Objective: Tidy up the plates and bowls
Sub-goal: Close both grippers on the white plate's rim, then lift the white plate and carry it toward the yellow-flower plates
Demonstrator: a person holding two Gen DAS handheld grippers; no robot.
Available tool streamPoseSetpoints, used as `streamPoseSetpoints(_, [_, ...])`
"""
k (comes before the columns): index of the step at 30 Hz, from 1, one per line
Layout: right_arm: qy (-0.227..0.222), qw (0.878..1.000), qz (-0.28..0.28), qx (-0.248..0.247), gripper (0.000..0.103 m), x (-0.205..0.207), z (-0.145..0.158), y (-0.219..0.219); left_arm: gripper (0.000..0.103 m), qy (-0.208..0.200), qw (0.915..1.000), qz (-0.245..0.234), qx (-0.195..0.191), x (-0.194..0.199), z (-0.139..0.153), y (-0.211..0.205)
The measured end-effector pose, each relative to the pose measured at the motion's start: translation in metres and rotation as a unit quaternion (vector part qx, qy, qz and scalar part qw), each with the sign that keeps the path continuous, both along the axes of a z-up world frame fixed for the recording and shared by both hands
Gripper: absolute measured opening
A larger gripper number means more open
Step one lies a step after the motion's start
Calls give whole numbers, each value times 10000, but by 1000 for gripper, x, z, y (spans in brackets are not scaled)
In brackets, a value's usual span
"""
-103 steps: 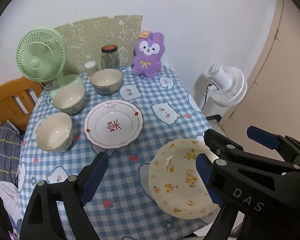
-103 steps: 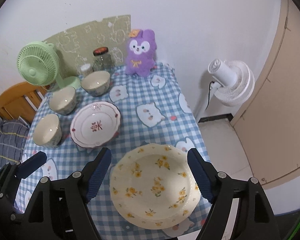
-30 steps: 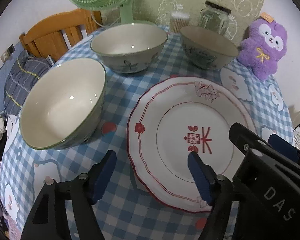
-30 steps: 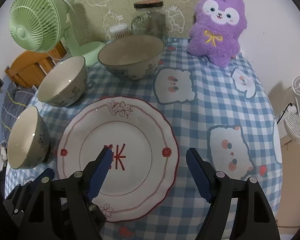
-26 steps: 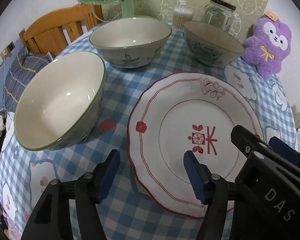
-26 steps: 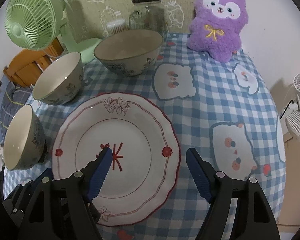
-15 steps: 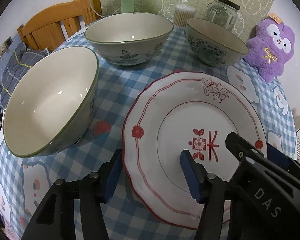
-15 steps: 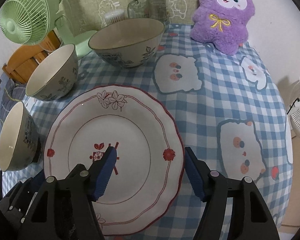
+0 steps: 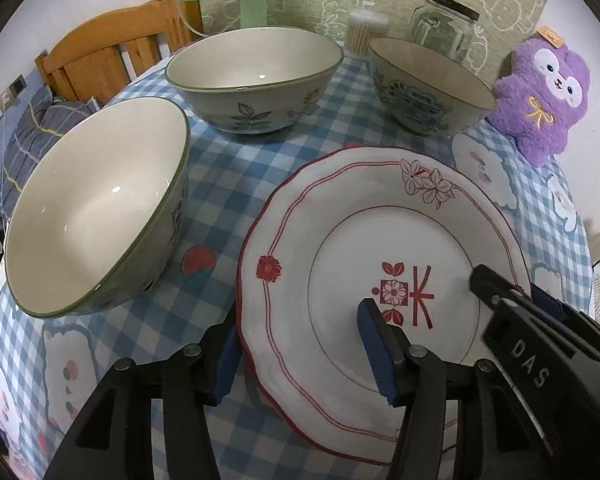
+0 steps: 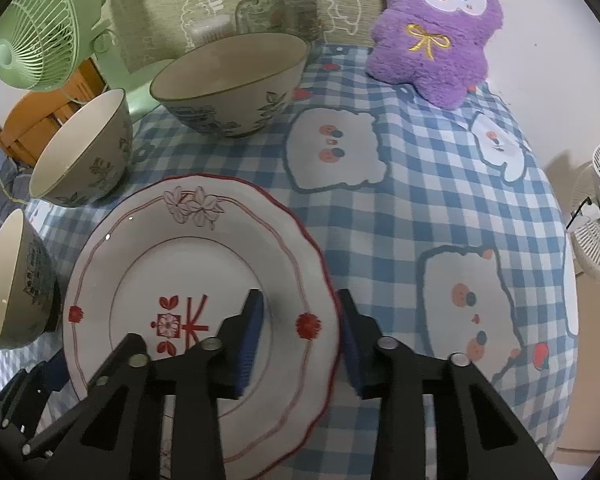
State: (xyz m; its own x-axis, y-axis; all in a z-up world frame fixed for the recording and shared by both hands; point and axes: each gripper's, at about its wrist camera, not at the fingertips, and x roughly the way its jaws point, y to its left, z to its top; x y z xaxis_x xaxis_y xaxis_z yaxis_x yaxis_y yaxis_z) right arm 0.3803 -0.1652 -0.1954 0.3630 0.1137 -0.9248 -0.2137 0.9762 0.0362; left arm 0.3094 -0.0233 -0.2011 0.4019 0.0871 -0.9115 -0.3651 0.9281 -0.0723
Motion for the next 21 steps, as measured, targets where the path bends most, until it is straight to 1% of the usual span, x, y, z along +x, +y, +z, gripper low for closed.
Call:
streamPoseSetpoints(3, [105, 9999, -37, 108, 34, -2, 3, -3, 53, 14, 10000, -73, 32, -1, 1, 1])
streamPoseSetpoints(7, [171, 9998, -32, 54, 34, -12, 5, -1, 53, 88, 9998, -139, 87, -5, 1, 1])
streamPoseSetpoints(11, [303, 9995, -46, 80, 34, -24, 7, -1, 53, 211, 9992, -302, 119, -10, 2, 3])
streamPoseSetpoints(21, [571, 9980, -229, 171, 34, -52, 10, -5, 53, 298, 9980, -541, 152, -22, 2, 5])
